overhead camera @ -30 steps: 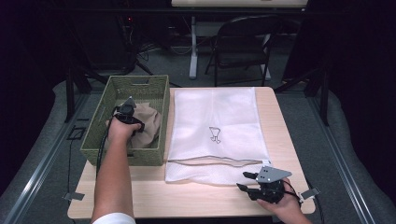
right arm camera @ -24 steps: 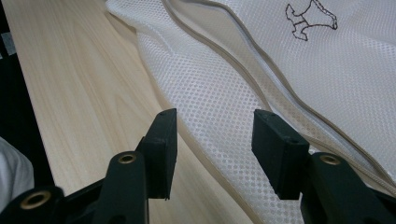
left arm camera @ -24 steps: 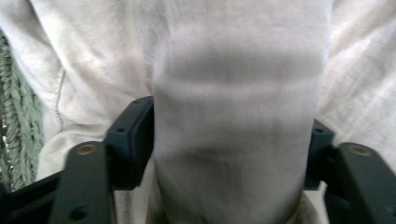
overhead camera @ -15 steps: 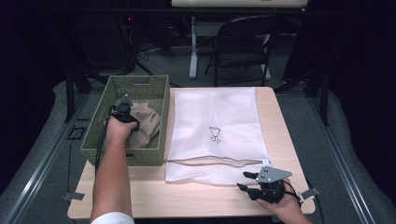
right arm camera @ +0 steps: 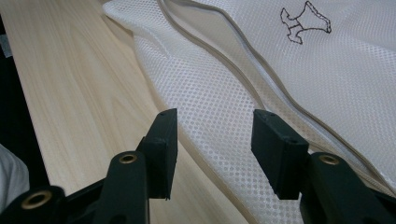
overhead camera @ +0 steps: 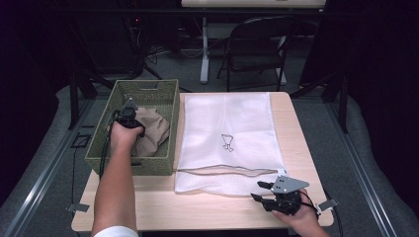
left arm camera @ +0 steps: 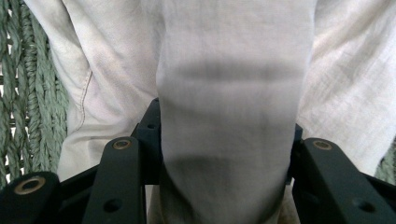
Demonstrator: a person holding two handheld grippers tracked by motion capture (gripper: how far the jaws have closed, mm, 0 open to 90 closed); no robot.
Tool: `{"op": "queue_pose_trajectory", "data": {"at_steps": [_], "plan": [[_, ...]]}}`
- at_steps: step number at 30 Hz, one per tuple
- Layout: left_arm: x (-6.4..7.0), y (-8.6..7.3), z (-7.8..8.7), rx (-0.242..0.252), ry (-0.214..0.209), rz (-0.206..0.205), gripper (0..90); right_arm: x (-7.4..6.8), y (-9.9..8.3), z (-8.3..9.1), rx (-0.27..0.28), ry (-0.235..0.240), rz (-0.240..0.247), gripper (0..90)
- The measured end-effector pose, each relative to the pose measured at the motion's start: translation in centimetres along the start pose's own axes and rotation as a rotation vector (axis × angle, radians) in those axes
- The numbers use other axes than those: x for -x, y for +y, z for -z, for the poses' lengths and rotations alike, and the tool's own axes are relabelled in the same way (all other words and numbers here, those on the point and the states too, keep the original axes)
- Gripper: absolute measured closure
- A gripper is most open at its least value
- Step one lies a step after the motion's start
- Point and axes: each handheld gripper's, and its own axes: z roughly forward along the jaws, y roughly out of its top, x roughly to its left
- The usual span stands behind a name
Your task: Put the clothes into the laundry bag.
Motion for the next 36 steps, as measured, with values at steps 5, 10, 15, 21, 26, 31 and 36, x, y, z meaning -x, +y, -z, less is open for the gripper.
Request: {"op": "queue_pose_trajectory", "data": {"at_steps": [5, 10, 15, 21, 26, 31, 36], "plan": [[-0.2, -0.1, 0.9, 0.016, -0.006, 0.010, 52.6, 0.0, 0.0, 0.0, 0.011, -0.003, -0.006, 50.9], [-0.5, 0.0, 2.1, 0.039, -0.003, 0.006, 52.9, 0.0, 0.0, -0.1, 0.002, 0.003, 0.001, 50.9], [-0.9, -0.1, 3.4, 0.083, -0.036, 0.021, 53.2, 0.0, 0.0, -0.1, 0.001, -0.001, 0.000, 50.9], [-1.3, -0.1, 4.4, 0.089, -0.009, 0.020, 53.2, -0.1, 0.0, -0.2, -0.003, -0.002, 0.003, 50.9], [-1.2, 0.0, 5.4, 0.104, -0.012, 0.021, 53.2, 0.0, 0.0, -0.2, -0.003, -0.003, 0.001, 50.9], [-1.2, -0.1, 6.0, 0.122, -0.035, 0.037, 53.3, -0.1, 0.0, -0.2, -0.003, -0.001, 0.001, 50.7], [-1.1, -0.2, 7.0, 0.128, -0.017, 0.024, 53.3, -0.1, 0.0, -0.2, -0.002, 0.001, 0.004, 50.6]]}}
